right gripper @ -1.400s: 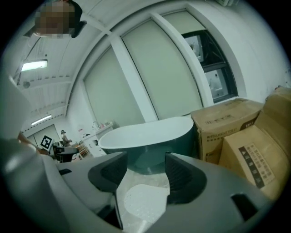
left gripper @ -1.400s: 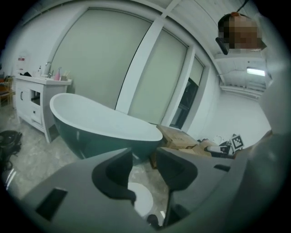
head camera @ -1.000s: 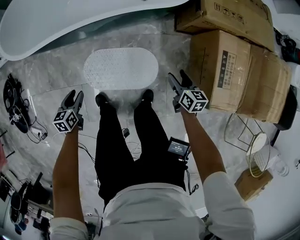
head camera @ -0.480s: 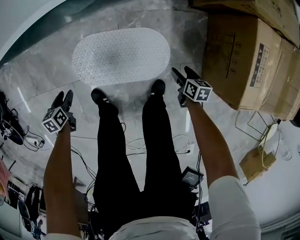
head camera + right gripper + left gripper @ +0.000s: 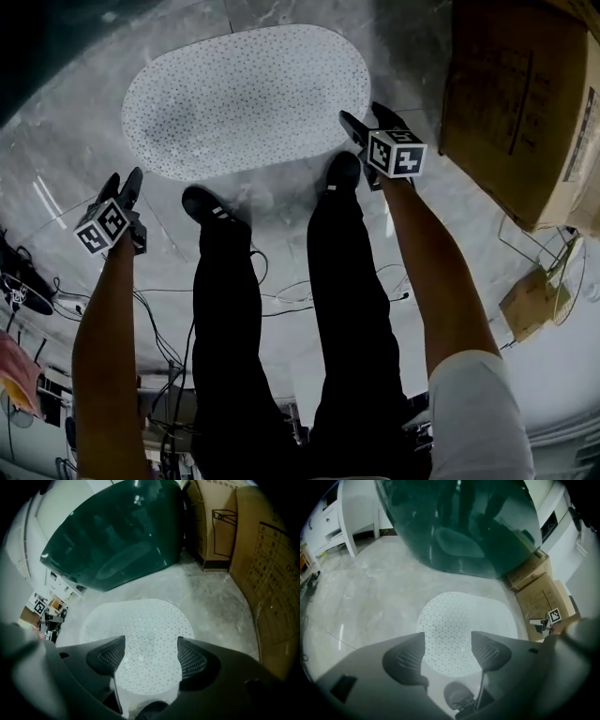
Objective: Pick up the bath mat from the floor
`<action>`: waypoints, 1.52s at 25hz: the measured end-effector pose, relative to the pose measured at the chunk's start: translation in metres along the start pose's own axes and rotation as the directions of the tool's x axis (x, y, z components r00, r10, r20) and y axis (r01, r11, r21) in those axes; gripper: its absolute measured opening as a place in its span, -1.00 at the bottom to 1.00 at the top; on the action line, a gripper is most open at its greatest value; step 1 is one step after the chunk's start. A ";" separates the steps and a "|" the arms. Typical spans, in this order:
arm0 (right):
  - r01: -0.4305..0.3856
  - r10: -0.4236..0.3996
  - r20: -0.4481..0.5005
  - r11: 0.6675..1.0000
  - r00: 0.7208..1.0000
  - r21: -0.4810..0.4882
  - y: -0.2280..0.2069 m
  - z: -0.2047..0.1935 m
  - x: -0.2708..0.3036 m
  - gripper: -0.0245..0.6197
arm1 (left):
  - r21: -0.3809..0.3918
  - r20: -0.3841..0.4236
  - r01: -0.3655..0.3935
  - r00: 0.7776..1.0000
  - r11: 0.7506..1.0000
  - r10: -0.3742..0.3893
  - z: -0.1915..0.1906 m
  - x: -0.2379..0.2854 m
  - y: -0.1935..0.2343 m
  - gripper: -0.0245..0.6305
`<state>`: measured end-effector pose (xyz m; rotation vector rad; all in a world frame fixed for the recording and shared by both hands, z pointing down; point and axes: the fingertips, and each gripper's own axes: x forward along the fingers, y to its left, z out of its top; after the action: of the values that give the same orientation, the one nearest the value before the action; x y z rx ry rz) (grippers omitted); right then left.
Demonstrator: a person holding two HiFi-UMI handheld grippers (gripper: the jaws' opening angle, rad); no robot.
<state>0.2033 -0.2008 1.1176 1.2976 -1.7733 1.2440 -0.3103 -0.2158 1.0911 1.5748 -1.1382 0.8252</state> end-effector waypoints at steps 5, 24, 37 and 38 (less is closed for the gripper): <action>0.046 -0.046 -0.010 0.998 0.999 -0.049 -0.032 -0.019 0.043 0.11 | 0.015 -0.061 -0.078 0.995 0.997 0.079 -0.023 0.058 0.046 0.04; 0.174 -0.198 -0.099 0.962 0.975 -0.212 -0.084 -0.058 0.105 0.17 | 0.047 -0.033 -0.246 0.968 0.968 0.248 -0.058 0.132 0.084 0.19; 0.238 -0.240 -0.088 0.971 0.967 -0.031 -0.093 -0.064 0.100 0.20 | 0.004 -0.043 -0.244 0.969 0.970 0.244 -0.056 0.136 0.078 0.08; 0.240 -0.242 -0.089 0.970 0.966 -0.028 -0.093 -0.064 0.100 0.20 | -0.019 -0.031 -0.250 0.968 0.968 0.250 -0.056 0.133 0.078 0.03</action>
<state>0.2533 -0.1861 1.2591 1.3777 -1.5082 1.1305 -0.3392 -0.2041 1.2525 1.4131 -1.3390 0.9930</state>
